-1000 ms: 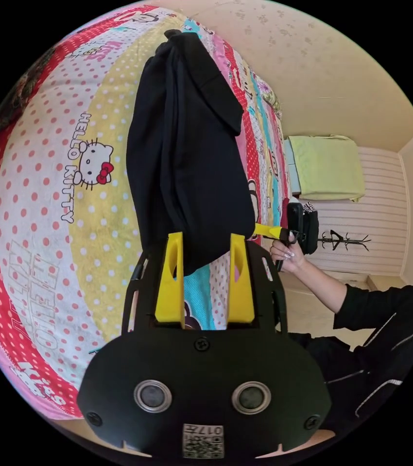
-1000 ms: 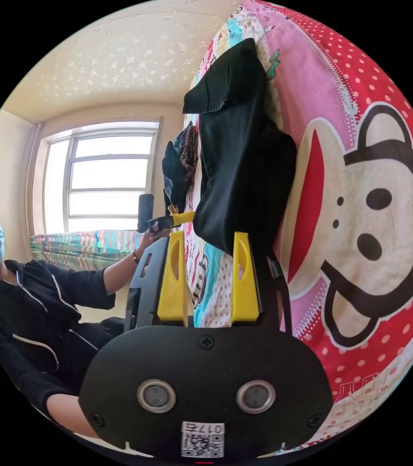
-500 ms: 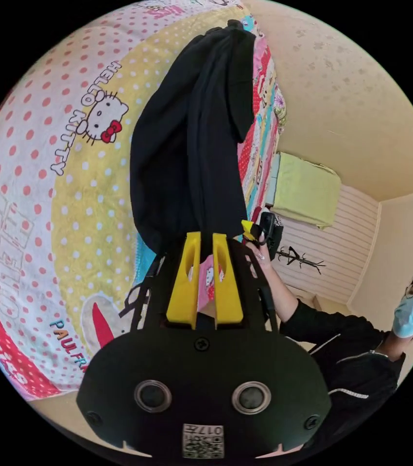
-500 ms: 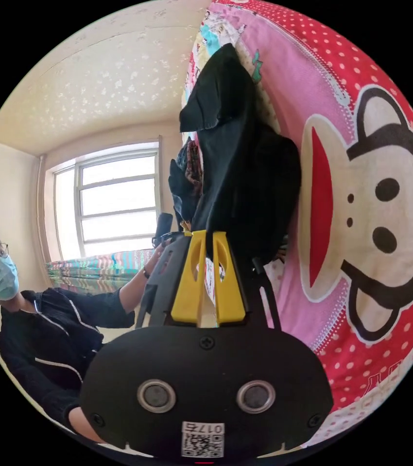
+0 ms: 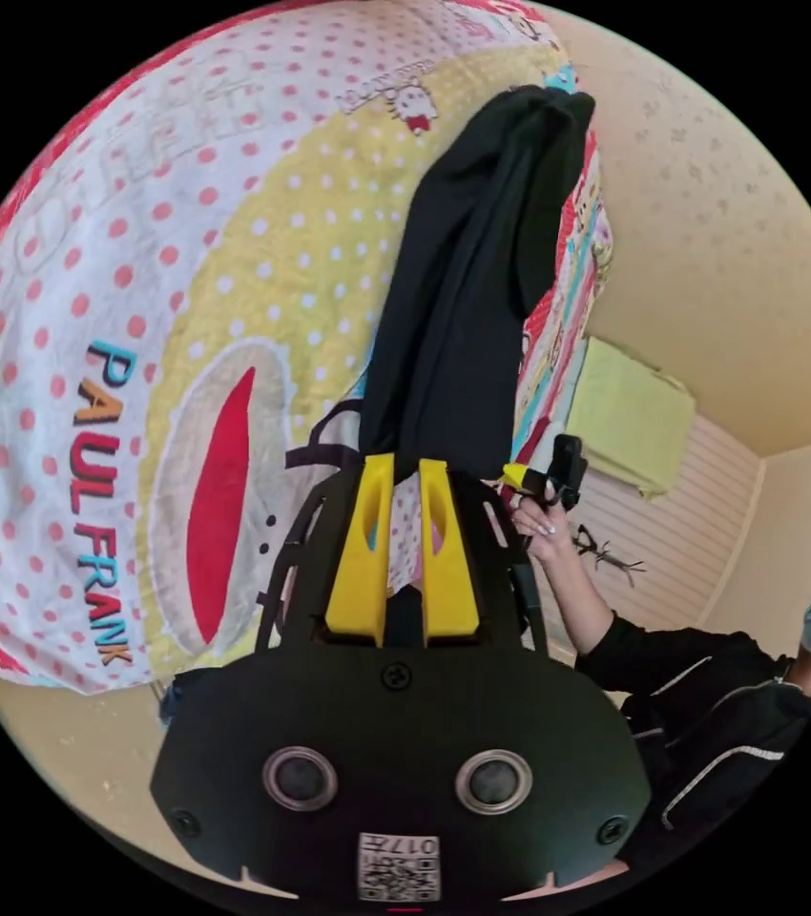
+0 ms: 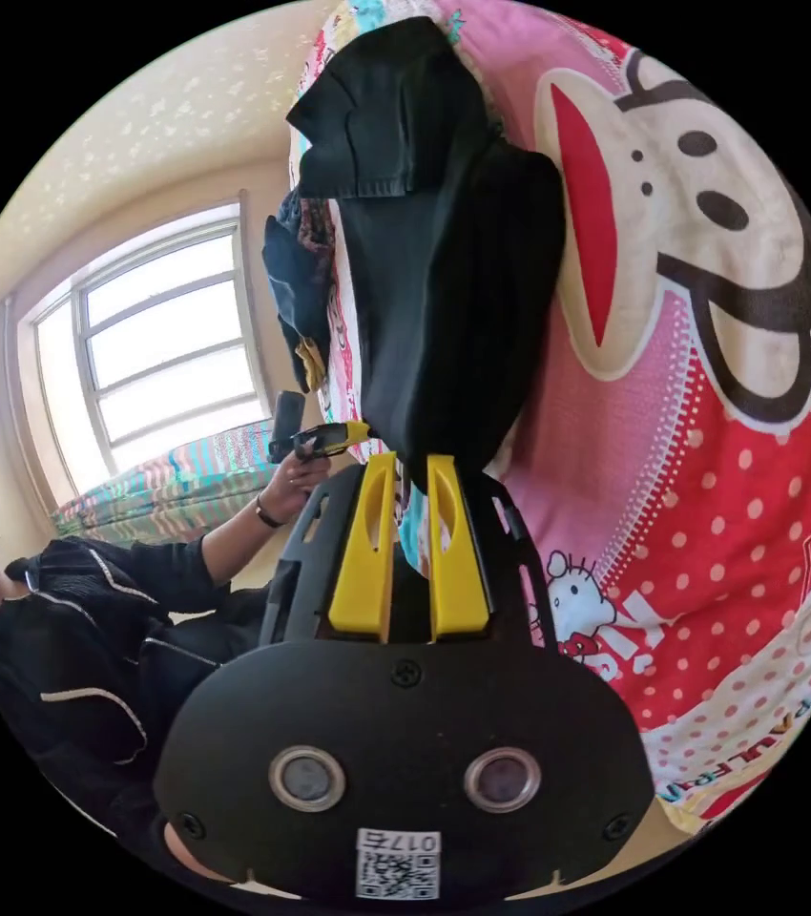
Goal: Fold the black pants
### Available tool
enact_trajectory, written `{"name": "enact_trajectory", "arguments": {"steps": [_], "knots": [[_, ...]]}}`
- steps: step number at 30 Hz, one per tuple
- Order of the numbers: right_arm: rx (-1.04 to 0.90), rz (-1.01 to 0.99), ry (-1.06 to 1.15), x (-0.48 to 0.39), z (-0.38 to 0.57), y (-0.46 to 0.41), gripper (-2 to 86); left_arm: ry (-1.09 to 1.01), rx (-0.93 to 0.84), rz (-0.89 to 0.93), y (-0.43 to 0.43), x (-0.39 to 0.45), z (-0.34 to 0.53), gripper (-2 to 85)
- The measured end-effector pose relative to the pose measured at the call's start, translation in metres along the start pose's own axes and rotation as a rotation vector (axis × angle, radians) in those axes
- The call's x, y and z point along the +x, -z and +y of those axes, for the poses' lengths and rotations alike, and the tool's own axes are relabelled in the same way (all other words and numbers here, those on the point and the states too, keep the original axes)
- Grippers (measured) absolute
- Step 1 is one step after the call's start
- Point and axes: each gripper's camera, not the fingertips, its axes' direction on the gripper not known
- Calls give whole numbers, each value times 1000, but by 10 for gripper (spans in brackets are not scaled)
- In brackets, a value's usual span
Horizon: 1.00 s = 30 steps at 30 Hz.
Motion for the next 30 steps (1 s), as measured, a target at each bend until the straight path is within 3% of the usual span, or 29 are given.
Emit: {"name": "enact_trajectory", "arguments": {"steps": [2, 4, 7, 9, 14, 20, 24, 30], "knots": [[67, -53, -5, 1, 2, 12, 87, 66, 60, 171, 6, -21, 6, 55], [171, -19, -20, -6, 3, 35, 90, 76, 108, 216, 18, -29, 15, 50], [308, 8, 1, -15, -6, 63, 85, 24, 185, 67, 51, -13, 30, 40], [351, -11, 31, -17, -21, 71, 82, -162, 213, -76, 70, 28, 33, 41], [296, 104, 58, -14, -88, 63, 81, -514, 55, -329, 34, 92, 0, 64], [313, 170, -56, 10, -148, 53, 72, -544, -160, -609, -65, 78, -60, 67], [318, 81, -79, 10, -159, 53, 35, -451, -156, -553, -74, 46, -74, 55], [417, -133, 65, -28, -205, 97, 18, -367, -114, -419, -60, 7, -73, 41]]}}
